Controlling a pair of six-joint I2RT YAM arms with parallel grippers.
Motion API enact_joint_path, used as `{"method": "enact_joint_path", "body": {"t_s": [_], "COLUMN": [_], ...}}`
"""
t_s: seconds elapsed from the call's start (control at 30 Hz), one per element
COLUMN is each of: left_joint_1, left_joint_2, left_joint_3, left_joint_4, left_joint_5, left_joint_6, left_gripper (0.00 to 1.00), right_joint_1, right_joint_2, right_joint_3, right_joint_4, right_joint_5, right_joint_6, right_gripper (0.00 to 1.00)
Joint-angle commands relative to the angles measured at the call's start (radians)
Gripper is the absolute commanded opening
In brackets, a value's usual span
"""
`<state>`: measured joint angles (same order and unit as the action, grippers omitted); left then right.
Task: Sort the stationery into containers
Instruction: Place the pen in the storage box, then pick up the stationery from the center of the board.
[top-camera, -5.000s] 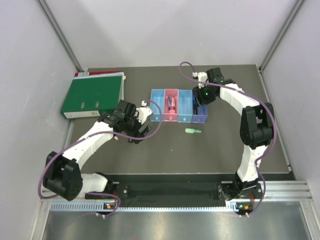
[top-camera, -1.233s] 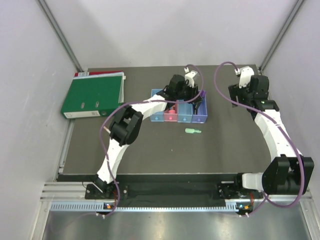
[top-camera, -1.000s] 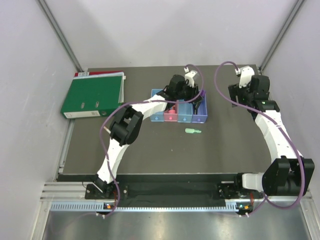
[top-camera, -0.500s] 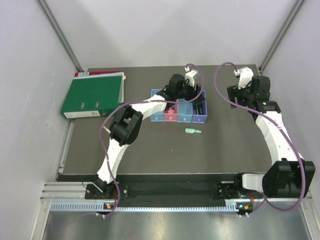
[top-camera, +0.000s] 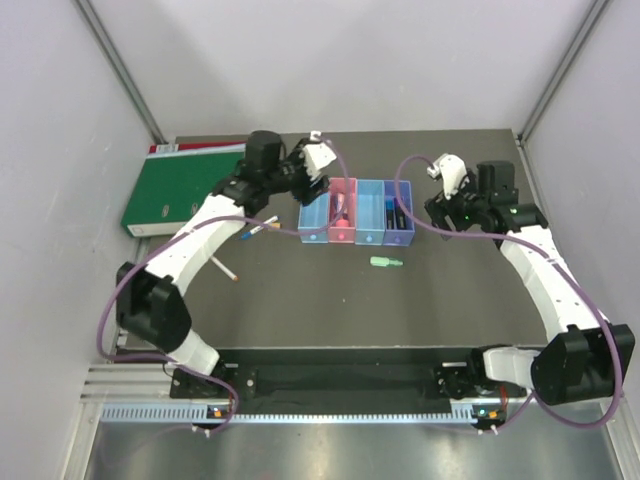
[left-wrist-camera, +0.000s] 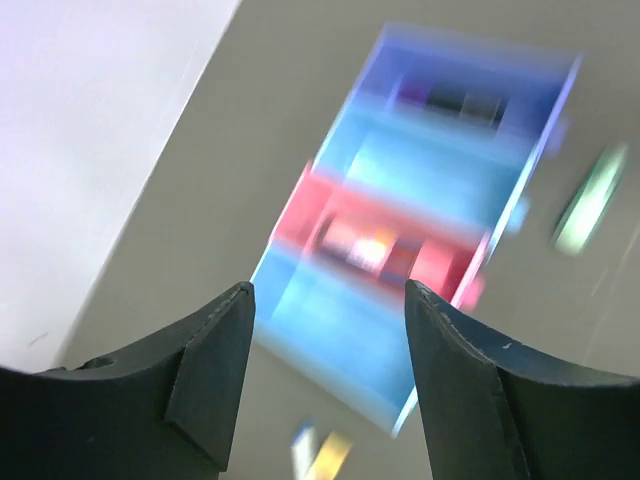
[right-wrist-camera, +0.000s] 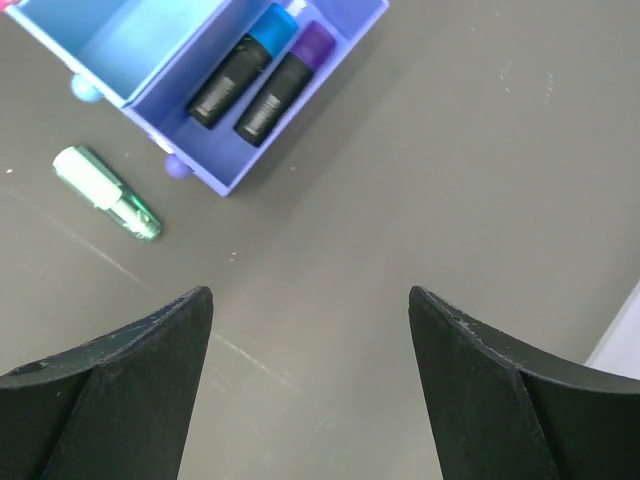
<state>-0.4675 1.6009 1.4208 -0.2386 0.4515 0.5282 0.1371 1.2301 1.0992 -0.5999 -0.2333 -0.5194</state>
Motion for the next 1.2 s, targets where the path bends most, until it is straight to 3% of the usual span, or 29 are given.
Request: {"method": "enact_joint_path", "body": {"t_s": [0.0,0.07,0.17,0.27,0.43,0.87,1.17], "left_joint_1": [0.098,0.154,0.185,0.208,0.233,0.268,0.274], "left_joint_2": [-0.032,-0.022,0.025,0.099,0.249,0.318,0.392], "left_joint_3": [-0.123,-0.128,-0.112,-0.064,0.039,0.009,0.027], "left_joint_4": [-0.318,-0.460,-0.611,-0.746,-0.890,-0.601,-0.573], "left_joint_5": [0.044,0.108,0.092,0.084,0.096,0.050,0.010], "left_joint_6": [0.470,0.659,0.919,1.054,1.139,1.132,1.135], "left_gripper": [0.67,0.67,0.67,0.67,0.68,0.69,0.68], "right_joint_1": [0.045,0.062,0.096,0.113,0.122,0.131,0.141], "right_joint_2": [-0.018,-0.020,-0.021,-0.026,-0.024,0.005,0.031], "right_joint_3": [0.027,0.037,0.048,0.059,0.071,0.067,0.088], "right_joint_4": [-0.015,-0.026,-0.041,-0.061,-0.078,-0.072,-0.061], "right_joint_5": [-0.017,-0.011,0.009,0.026,0.052,0.058,0.055], "right_joint_6": [-0.042,-0.041,-0.039,-0.053,-0.074,-0.059,-0.047], "right_gripper": [0.79,0.79,0.79,0.79,0.80,0.80,0.80]}}
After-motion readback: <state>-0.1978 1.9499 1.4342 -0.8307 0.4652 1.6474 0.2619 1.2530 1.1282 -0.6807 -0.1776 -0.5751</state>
